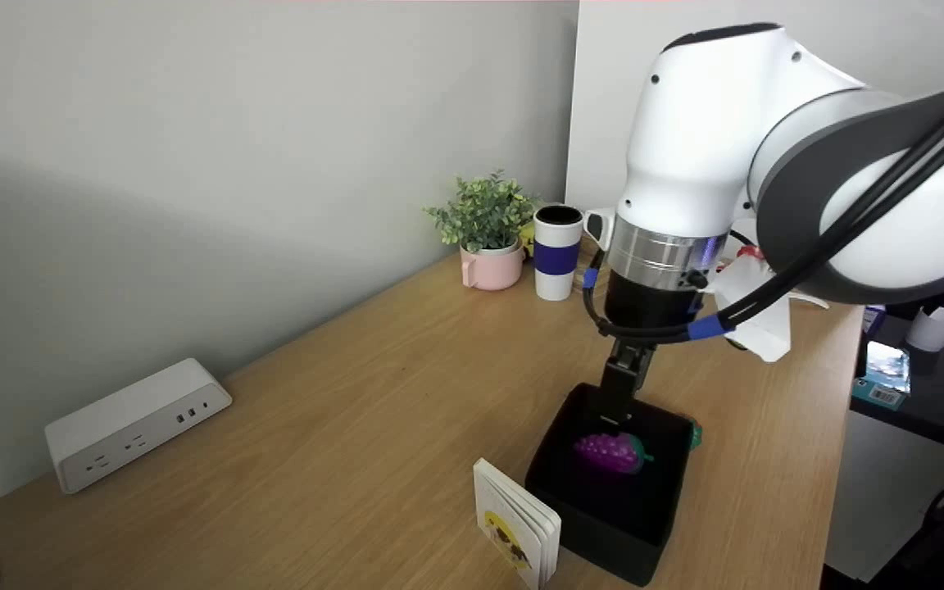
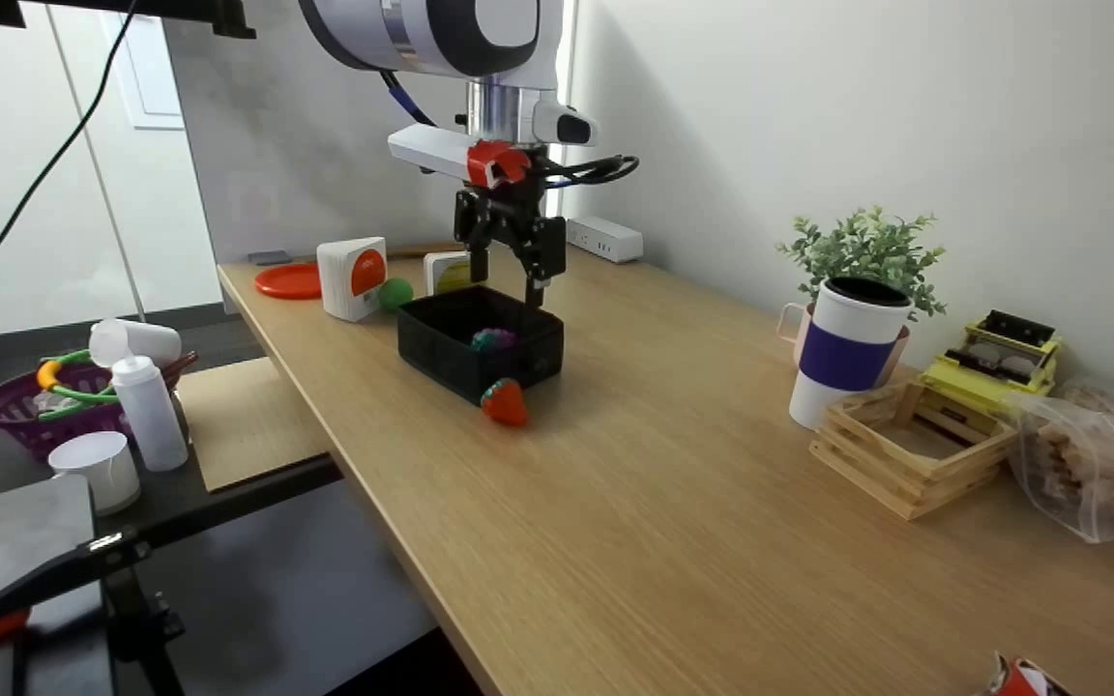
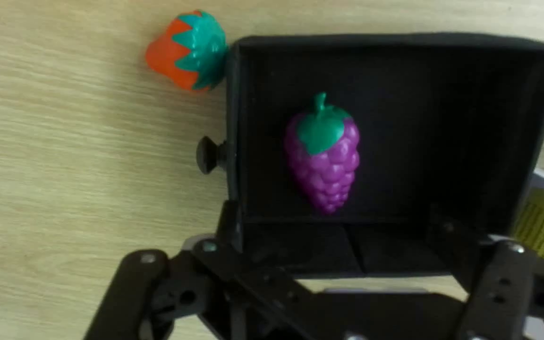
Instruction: Put the purple and red toys in the black box
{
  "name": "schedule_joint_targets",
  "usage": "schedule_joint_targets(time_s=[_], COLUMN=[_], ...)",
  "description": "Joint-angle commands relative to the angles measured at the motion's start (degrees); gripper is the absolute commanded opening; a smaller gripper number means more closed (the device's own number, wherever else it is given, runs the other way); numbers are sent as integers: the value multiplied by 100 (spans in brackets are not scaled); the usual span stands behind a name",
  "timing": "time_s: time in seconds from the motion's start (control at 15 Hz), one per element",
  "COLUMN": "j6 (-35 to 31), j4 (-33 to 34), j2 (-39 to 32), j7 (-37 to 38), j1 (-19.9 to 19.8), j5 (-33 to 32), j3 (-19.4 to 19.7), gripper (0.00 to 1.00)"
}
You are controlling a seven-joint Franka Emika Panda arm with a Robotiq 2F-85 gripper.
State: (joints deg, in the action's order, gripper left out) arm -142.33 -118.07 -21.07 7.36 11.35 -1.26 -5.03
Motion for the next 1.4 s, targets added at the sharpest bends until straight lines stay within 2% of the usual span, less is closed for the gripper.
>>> schedule_joint_targets(time_s=[0.0,0.33,0.6,0.67,0.87,1.13,1.33], j6=[599,1675,2101,1954,1991,1258,992], j4=[-353,-510,-568,-396,-443,-499,-471], j2=[419,617,608,448,448,340,204], j7=[-955,-2469,-3147,-2831,-3012,-2302,-2192], j1=[-381,-691,-787,-726,-768,-641,-685], j5=[400,539,227,334,274,-363,-758], j3=[-279,-322,-224,-239,-233,-63,-8], gripper=[100,100,100,100,100,100,100])
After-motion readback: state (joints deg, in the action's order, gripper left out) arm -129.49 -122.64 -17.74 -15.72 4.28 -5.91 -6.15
